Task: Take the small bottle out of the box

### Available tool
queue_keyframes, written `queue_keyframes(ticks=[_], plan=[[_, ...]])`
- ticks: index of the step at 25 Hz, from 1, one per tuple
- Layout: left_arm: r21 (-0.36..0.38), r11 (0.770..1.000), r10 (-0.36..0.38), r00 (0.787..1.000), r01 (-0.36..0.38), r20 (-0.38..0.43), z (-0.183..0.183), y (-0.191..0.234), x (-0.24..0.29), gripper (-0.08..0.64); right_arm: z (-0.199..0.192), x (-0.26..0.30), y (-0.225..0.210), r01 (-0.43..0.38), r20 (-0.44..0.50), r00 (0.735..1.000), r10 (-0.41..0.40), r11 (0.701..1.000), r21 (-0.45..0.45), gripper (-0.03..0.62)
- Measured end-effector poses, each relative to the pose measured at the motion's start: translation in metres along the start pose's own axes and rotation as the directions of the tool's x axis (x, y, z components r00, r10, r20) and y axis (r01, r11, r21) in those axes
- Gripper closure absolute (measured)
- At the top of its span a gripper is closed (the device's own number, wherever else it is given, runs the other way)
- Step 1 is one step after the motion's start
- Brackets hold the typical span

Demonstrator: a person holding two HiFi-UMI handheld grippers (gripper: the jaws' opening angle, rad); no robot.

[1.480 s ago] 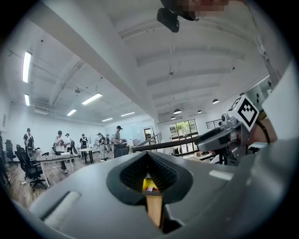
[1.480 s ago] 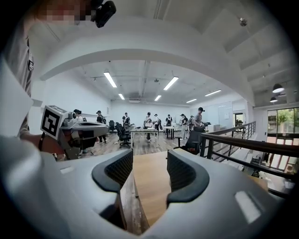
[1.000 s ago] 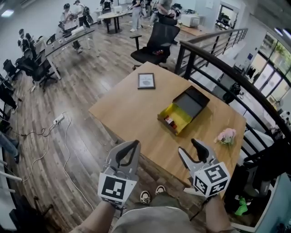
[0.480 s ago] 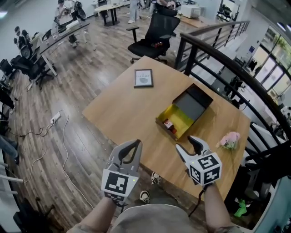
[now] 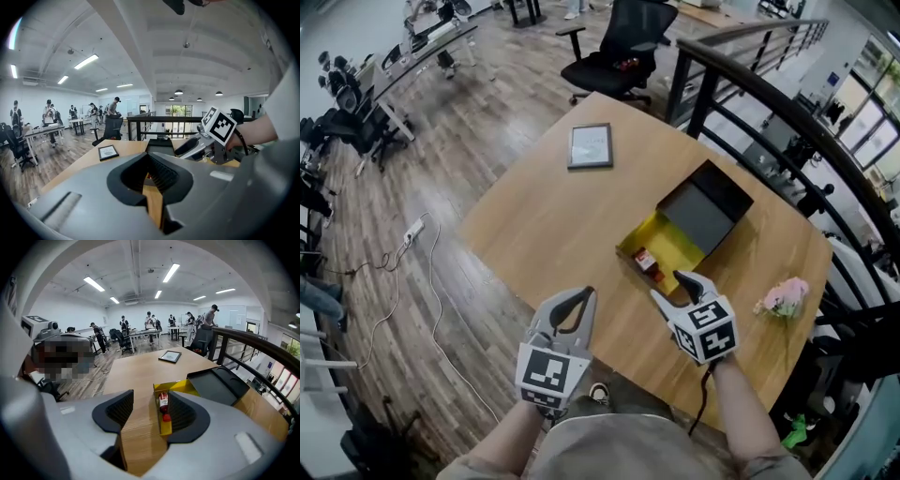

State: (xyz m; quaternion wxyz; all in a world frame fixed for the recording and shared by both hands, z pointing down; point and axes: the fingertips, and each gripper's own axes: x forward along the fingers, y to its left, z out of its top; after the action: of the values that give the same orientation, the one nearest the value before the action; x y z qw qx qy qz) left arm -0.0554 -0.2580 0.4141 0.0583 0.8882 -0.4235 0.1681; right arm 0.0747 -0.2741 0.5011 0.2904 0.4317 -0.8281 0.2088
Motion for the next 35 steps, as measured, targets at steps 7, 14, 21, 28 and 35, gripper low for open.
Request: queue_keyframes(ticks=[7,14,21,28,35], plan=[[-0.020,1.000,0.018,0.999,-0.019,-0.047,-0.020,0.005,0.034,0.560,-0.012,0.047,-0.024,-0.046,-0.075,0.996,0.044,0.999,-0.017,0.380],[-0.052,0.999,0.004,0.997,-0.008,-0.077,-0.042,0.012,0.055,0.560,-0.027,0.093,-0.037,-0.073,-0.170,0.983,0.069,0.997,-0.019,0.380],[-0.081,0.997,-0.002,0.995,-0.006,-0.097,-0.065,0.023,0.070,0.560,-0.046,0.134,-0.049,-0.096,-0.282,0.956,0.080,0.994,-0.044,0.380],[-0.097,0.995,-0.016,0.992,0.004,-0.128,-0.088,0.025,0.080,0.560,-0.066,0.156,-0.054,-0.107,-0.346,0.934,0.091,0.994,-0.029,0.380],[-0.109,0.994,-0.031,0.988,0.014,-0.154,-0.103,0.032,0.090,0.560,-0.070,0.165,-0.062,-0.103,-0.356,0.928,0.109,0.994,0.036,0.380]])
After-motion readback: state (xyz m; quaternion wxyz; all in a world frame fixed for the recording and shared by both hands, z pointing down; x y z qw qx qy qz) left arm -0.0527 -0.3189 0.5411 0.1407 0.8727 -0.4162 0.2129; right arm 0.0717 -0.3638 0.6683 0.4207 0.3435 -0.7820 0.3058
